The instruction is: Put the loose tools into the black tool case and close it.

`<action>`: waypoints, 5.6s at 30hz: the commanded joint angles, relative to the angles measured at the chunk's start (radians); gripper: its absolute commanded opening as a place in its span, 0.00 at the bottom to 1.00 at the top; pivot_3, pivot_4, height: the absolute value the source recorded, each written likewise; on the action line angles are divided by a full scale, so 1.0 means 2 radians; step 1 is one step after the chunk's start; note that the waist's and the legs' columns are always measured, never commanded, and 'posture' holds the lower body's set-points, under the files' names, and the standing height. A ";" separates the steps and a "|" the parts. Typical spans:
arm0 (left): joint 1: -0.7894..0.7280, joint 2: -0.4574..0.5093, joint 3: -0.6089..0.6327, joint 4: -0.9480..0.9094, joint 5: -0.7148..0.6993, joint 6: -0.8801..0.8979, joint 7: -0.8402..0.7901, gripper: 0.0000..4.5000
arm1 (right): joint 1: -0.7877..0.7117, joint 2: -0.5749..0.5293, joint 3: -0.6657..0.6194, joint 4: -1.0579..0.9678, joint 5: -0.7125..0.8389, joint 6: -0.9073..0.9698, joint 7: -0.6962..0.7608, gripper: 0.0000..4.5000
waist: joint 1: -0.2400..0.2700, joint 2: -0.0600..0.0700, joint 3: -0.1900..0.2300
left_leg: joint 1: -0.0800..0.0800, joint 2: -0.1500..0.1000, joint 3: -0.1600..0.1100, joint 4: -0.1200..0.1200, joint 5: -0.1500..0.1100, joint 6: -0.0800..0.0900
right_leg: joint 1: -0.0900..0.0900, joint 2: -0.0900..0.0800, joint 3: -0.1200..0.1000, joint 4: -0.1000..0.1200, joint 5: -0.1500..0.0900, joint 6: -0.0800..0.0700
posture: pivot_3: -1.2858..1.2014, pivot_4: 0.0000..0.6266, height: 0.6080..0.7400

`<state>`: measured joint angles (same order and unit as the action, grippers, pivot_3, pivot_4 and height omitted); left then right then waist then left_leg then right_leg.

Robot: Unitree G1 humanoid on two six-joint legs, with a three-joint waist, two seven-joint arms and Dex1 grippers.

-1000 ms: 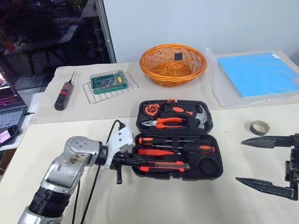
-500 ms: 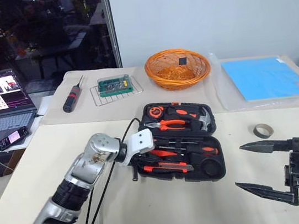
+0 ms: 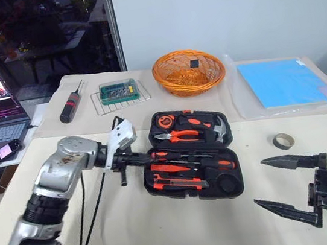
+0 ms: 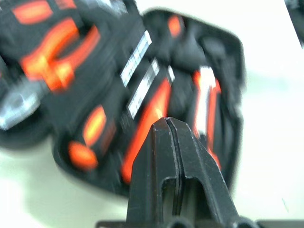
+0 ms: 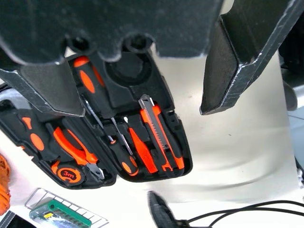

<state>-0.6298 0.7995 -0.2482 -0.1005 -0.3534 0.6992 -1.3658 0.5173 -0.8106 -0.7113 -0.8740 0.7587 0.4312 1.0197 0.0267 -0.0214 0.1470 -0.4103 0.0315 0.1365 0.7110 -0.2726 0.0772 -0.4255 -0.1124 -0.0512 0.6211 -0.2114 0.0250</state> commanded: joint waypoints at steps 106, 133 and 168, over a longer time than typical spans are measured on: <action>0.112 -0.119 0.095 -0.229 -0.161 0.032 0.234 0.80 | -0.497 -0.125 0.367 0.572 -0.293 0.079 -0.004 0.01 | -0.008 0.003 0.001 | -0.002 -0.001 0.002 0.000 0.002 -0.002 | 0.000 0.002 0.003 -0.005 0.005 0.005 | 0.52 0.24 1.00; 0.177 0.043 0.153 -0.219 -0.219 0.012 0.086 0.80 | -0.393 -0.053 0.389 0.015 -0.101 0.464 -0.173 0.01 | -0.007 0.004 0.004 | -0.003 0.000 0.002 0.000 0.002 -0.006 | -0.002 0.002 0.001 -0.004 0.004 0.001 | 0.52 0.24 1.00; -0.157 -0.208 0.139 0.269 -0.078 0.156 0.466 0.80 | -0.612 0.097 0.318 0.412 -0.155 0.426 -0.341 0.52 | -0.012 -0.001 0.008 | -0.004 -0.001 0.003 -0.002 0.005 -0.005 | -0.004 0.003 0.002 -0.003 0.007 0.004 | 0.52 0.24 1.00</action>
<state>-0.8871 0.3848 0.0226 0.3618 -0.5465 1.0487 -0.4304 -0.6647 -0.6253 -0.0927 -0.1151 0.4893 1.3338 0.3473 0.0020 -0.0238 0.1622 -0.4225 0.0288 0.1423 0.7064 -0.2614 0.0661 -0.4379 -0.1053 -0.0471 0.6148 -0.1971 0.0336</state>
